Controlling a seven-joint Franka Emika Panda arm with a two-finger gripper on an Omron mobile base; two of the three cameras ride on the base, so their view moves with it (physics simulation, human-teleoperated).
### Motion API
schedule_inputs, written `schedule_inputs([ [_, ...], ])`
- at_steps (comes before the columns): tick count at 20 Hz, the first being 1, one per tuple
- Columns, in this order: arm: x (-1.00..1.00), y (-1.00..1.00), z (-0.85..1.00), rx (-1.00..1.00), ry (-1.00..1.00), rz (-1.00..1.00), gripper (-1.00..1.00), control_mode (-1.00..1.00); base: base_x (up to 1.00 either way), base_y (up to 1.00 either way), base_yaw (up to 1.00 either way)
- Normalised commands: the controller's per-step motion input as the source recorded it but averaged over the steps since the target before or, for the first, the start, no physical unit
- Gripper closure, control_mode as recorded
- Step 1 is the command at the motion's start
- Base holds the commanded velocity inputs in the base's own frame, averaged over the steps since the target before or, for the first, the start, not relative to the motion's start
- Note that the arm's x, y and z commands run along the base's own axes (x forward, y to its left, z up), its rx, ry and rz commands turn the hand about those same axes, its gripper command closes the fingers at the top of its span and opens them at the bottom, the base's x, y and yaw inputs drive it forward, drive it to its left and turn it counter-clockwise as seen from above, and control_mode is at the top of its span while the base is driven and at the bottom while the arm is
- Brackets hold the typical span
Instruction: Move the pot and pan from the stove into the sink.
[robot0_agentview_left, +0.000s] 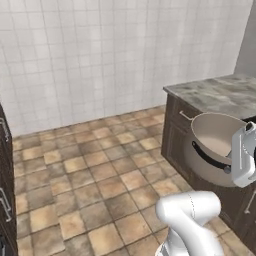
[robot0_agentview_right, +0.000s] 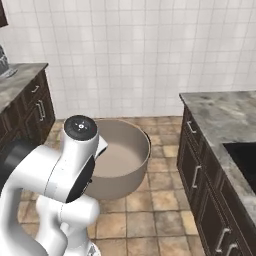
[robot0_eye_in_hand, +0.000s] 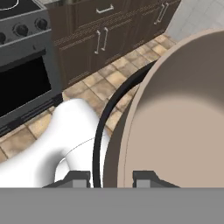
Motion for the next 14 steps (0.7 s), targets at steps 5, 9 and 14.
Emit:
schedule_inputs([
  [5,0.0,0.0,0.0,0.0,0.0,0.0,1.0,1.0,0.0,-0.03,-0.49],
  [9,0.0,0.0,0.0,0.0,0.0,0.0,1.0,1.0,0.0,-0.04,-0.48],
  [14,0.0,0.0,0.0,0.0,0.0,0.0,1.0,1.0,0.0,-0.05,-0.47],
])
